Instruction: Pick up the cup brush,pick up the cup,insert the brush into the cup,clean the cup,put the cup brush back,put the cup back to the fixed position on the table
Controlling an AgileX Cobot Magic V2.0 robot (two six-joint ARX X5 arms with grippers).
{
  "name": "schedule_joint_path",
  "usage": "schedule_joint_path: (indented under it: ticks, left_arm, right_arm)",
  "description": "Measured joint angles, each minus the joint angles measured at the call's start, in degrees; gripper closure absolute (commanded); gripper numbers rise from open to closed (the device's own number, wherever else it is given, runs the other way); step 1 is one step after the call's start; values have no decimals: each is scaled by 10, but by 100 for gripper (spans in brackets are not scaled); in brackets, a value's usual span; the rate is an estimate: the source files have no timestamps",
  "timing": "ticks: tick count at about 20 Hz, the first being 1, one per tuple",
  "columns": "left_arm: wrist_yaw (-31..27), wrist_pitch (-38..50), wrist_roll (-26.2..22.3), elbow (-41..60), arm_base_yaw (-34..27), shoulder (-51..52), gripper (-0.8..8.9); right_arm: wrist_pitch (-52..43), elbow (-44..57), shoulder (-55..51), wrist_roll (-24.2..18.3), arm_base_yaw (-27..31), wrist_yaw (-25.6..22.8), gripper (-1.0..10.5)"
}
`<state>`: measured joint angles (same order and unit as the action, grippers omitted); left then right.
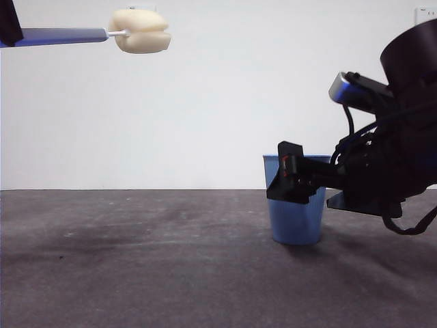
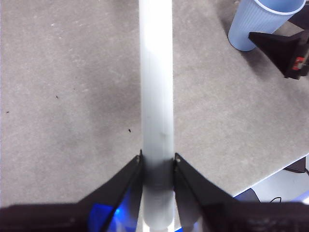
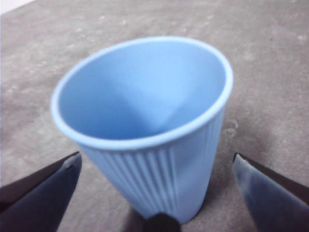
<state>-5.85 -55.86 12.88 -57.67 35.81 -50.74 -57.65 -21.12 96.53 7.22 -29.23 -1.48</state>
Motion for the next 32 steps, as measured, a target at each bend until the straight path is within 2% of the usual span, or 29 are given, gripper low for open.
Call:
schedule_joint_path:
  ticks: [2,10,15,19,22,24,28,32]
  left_arm:
    - [0,0,0,0,0,0,822]
    - [0,0,0,0,0,0,822]
    - [0,-2,-10,0,0,0,822]
    - [0,-26,-55,0,0,-4,822]
    - [0,-33,-107,0,0,-25,822]
    - [1,-33,-142,0,0,-44,822]
    - [11,-34,-199,0,0,-80,822]
    - [82,-35,-264,0,1,-100,822]
  right_arm:
    - [-3,-13,14,-2,2,0,389]
    - [-7,-38,24,-6,4,0,952]
    - [18,-39,10,-8,1,0,963]
    - [172,-40,-106,-42,-19,-1,963]
    - [375,-72,-218,-91,-31,-8,963]
    - [519,-110,-267,-127,-40,-38,963]
    - [747,-185,-281,-200,-50,-97,963]
    - [847,-238,-281,-301,-79,-151,963]
